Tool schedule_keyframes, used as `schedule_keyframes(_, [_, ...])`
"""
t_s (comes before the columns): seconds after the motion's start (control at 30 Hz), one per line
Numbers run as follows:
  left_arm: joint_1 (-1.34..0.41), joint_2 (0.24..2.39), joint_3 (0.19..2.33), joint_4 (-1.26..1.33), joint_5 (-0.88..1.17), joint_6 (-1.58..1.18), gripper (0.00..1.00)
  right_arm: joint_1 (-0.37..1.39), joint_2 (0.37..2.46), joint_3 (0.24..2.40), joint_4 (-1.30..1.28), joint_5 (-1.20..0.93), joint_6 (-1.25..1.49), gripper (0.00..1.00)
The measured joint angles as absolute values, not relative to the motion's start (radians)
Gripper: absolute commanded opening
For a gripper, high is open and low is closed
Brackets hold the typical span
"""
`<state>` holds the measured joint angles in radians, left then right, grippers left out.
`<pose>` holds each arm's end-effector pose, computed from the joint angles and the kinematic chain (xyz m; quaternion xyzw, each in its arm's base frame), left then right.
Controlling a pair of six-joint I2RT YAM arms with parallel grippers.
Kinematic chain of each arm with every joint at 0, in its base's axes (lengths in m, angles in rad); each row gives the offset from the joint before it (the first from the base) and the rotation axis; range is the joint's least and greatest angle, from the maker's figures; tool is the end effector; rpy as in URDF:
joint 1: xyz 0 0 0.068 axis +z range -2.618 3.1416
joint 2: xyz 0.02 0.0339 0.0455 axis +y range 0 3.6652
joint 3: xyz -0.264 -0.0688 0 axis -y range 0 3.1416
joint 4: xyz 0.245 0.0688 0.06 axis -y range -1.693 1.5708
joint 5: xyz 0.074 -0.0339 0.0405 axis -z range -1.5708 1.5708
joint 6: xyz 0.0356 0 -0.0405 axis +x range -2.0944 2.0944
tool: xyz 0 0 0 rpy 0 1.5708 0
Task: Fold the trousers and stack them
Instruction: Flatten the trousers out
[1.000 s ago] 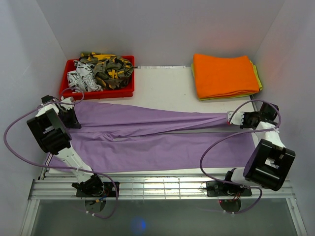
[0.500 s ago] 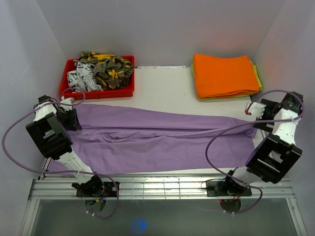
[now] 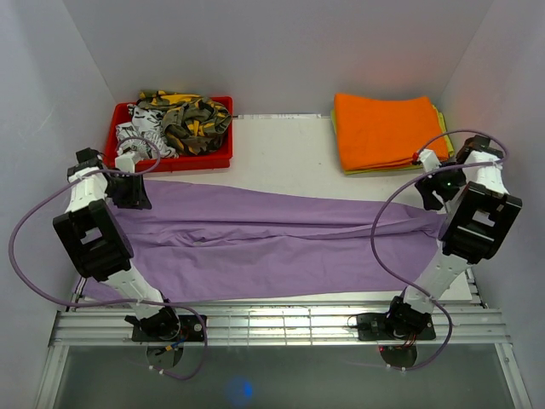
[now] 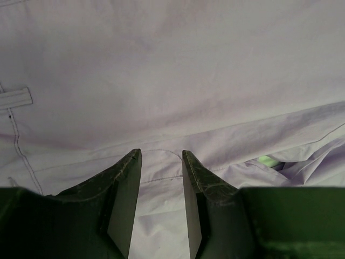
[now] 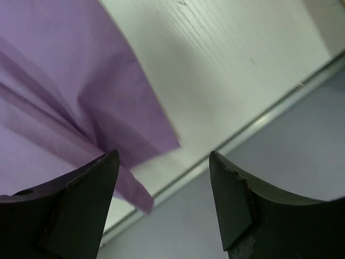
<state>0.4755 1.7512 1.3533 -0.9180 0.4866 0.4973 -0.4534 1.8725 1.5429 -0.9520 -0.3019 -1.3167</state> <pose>0.3126 0.1423 0.2315 0.0411 0.9623 -0.1536 0.2207 0.3467 -0.1571 0.2395 -0.4290 0.8795 -0.0160 0.2054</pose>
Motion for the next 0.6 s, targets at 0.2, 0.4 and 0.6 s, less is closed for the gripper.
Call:
schedule_keyframes(0.2, [0.474,1.79,1.358,-0.904,0.478,0.484,0.49,-0.37,1.899,1.421,-0.865,-0.26,-1.247,0.83])
schedule_keyframes(0.4, [0.474,1.81,1.354,-0.88,0.467,0.464,0.49,-0.313,1.863,1.234,-0.74,-0.213,-1.237,0.84])
schedule_keyframes(0.6, [0.474,1.81,1.327,-0.862,0.462,0.451,0.49,-0.311,1.855,1.222,-0.671,-0.207,-1.181,0.48])
